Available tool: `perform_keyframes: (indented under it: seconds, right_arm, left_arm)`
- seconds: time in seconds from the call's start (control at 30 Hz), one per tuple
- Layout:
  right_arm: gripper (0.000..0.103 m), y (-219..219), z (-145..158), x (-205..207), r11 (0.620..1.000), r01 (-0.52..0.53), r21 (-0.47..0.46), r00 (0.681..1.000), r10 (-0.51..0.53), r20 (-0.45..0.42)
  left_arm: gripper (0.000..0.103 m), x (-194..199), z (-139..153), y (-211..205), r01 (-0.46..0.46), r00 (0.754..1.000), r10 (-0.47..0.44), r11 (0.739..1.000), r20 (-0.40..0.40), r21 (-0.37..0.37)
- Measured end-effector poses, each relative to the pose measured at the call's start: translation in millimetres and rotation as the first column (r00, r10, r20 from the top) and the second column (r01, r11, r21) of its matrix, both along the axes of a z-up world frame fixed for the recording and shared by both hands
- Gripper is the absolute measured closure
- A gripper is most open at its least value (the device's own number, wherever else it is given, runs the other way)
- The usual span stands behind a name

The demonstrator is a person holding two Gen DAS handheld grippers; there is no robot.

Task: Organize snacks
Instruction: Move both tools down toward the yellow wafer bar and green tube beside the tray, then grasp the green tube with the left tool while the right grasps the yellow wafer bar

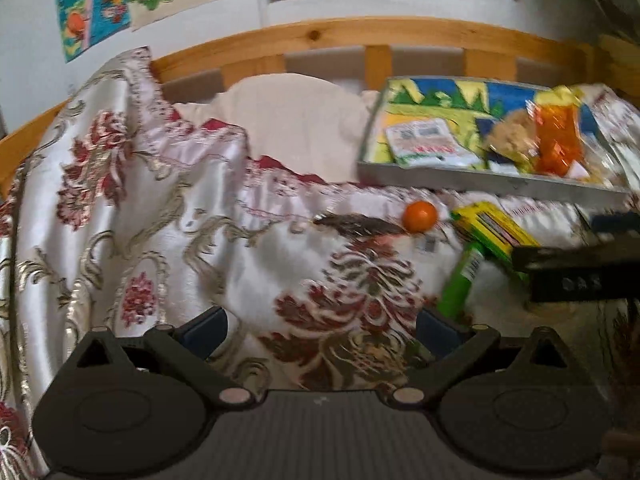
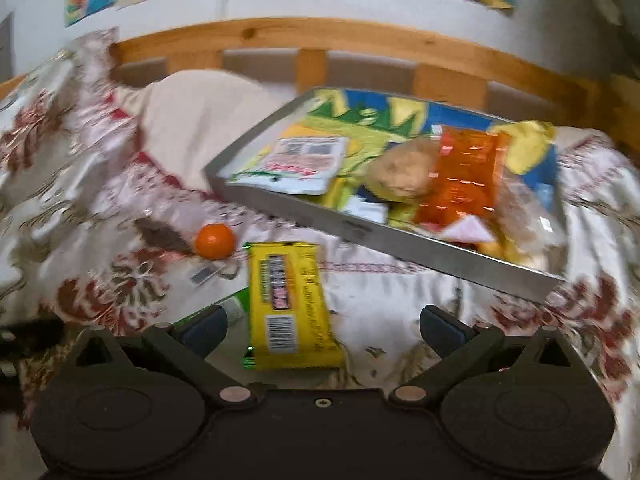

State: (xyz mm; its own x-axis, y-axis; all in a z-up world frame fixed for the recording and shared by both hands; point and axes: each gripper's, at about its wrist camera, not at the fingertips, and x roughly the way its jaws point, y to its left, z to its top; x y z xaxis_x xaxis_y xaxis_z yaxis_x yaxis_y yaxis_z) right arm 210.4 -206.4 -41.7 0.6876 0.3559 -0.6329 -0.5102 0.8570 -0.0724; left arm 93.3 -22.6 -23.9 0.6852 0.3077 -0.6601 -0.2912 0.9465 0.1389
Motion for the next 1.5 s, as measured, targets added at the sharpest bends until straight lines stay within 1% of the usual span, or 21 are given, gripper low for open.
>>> perform_keyframes:
  seconds: [0.03,0.1,0.2,0.27,0.37,0.43,0.5,0.57,0.63,0.67,0.73,0.77,0.8,0.87,0.97,1.07,1.17,1.27,1.37,1.43,1.5]
  right_arm:
    - [0.001,3.1,-1.6,3.0,0.999,-0.023,-0.027,1.000,0.023,-0.014]
    - [0.001,4.6,-6.1,5.7,0.998,-0.034,-0.059,0.999,0.033,-0.019]
    - [0.001,3.3,-11.0,9.3,0.996,-0.080,-0.050,0.996,0.078,-0.050]
    - [0.001,2.4,-14.2,10.0,0.991,-0.121,-0.050,0.992,0.118,-0.051]
    - [0.008,2.9,-19.9,12.8,0.985,-0.162,-0.063,0.987,0.162,-0.013]
    - [0.016,5.0,-23.9,18.1,0.986,-0.164,-0.039,0.986,0.163,-0.016]
    - [0.017,10.4,-28.2,24.4,0.984,-0.175,-0.020,0.984,0.174,-0.041]
    - [0.017,15.0,-29.8,25.0,0.984,-0.173,-0.030,0.984,0.172,-0.041]
    - [0.021,15.8,-29.8,23.9,0.985,-0.171,-0.038,0.985,0.170,-0.036]
    - [0.022,15.1,-29.5,23.9,0.985,-0.169,-0.036,0.985,0.167,-0.036]
    - [0.035,10.9,-27.9,24.3,0.988,-0.154,-0.023,0.987,0.153,-0.043]
    - [0.039,8.6,-26.2,24.0,0.989,-0.147,-0.018,0.988,0.146,-0.054]
    - [0.049,6.4,-24.3,22.5,0.990,-0.139,-0.019,0.989,0.138,-0.062]
    - [0.050,-1.1,-18.9,16.5,0.994,-0.106,-0.017,0.991,0.104,-0.086]
    - [0.052,-13.3,-12.1,7.2,0.998,-0.060,-0.008,0.992,0.059,-0.113]
    - [0.052,-19.4,-7.2,4.1,0.999,-0.033,-0.028,0.995,0.030,-0.091]
    - [0.052,-24.5,-5.8,3.5,0.998,-0.006,-0.069,0.998,0.002,-0.057]
    - [0.052,-31.4,-5.8,1.6,0.997,0.002,-0.073,0.998,-0.007,-0.064]
    - [0.052,-32.3,-5.7,-3.5,0.996,-0.009,-0.094,0.999,0.004,-0.051]
    - [0.049,-30.8,-8.0,-3.6,0.995,-0.014,-0.100,0.999,0.010,-0.043]
    - [0.047,-30.7,-11.4,-1.4,0.996,-0.019,-0.088,0.999,0.014,-0.049]
  left_arm:
    - [0.001,0.1,-2.0,-2.5,0.015,1.000,-0.015,1.000,-0.008,0.009]
    - [0.001,0.0,-6.5,-10.3,0.055,0.998,-0.054,0.998,-0.023,0.042]
    - [0.001,0.0,-10.3,-20.9,0.104,0.994,-0.102,0.990,-0.028,0.090]
    - [0.001,0.5,-13.0,-27.5,0.138,0.990,-0.136,0.985,-0.023,0.108]
    - [0.001,4.8,-17.7,-35.4,0.180,0.984,-0.178,0.976,-0.031,0.121]
    - [0.001,9.4,-20.6,-39.4,0.206,0.978,-0.202,0.970,-0.046,0.126]
    - [0.000,13.5,-22.8,-43.4,0.220,0.975,-0.215,0.965,-0.054,0.144]
    - [0.000,15.6,-23.4,-47.0,0.228,0.973,-0.222,0.960,-0.054,0.165]
    - [0.000,16.9,-24.1,-49.4,0.249,0.968,-0.243,0.953,-0.056,0.171]
    - [0.000,17.9,-24.7,-49.5,0.255,0.967,-0.248,0.953,-0.060,0.166]
    - [0.001,20.2,-25.3,-47.9,0.261,0.965,-0.255,0.955,-0.064,0.142]
    - [0.001,22.0,-25.7,-46.6,0.261,0.965,-0.255,0.957,-0.067,0.127]
    - [0.001,24.1,-26.5,-45.1,0.259,0.965,-0.252,0.959,-0.074,0.115]
    - [0.001,28.6,-29.1,-42.3,0.244,0.967,-0.236,0.966,-0.092,0.085]
    - [0.001,30.0,-29.7,-37.3,0.230,0.970,-0.226,0.972,-0.088,0.039]
    - [0.001,32.0,-26.2,-34.4,0.230,0.971,-0.230,0.973,-0.065,0.000]
    - [0.001,37.3,-23.1,-34.1,0.252,0.966,-0.251,0.968,-0.057,0.005]
    - [0.001,47.0,-21.7,-33.0,0.275,0.959,-0.275,0.961,-0.063,-0.011]
    - [0.001,57.8,-23.6,-30.4,0.272,0.958,-0.276,0.960,-0.071,-0.064]
    - [0.001,63.3,-27.1,-27.0,0.233,0.967,-0.243,0.965,-0.072,-0.123]
    - [0.002,64.5,-30.4,-23.1,0.200,0.975,-0.213,0.962,-0.054,-0.188]
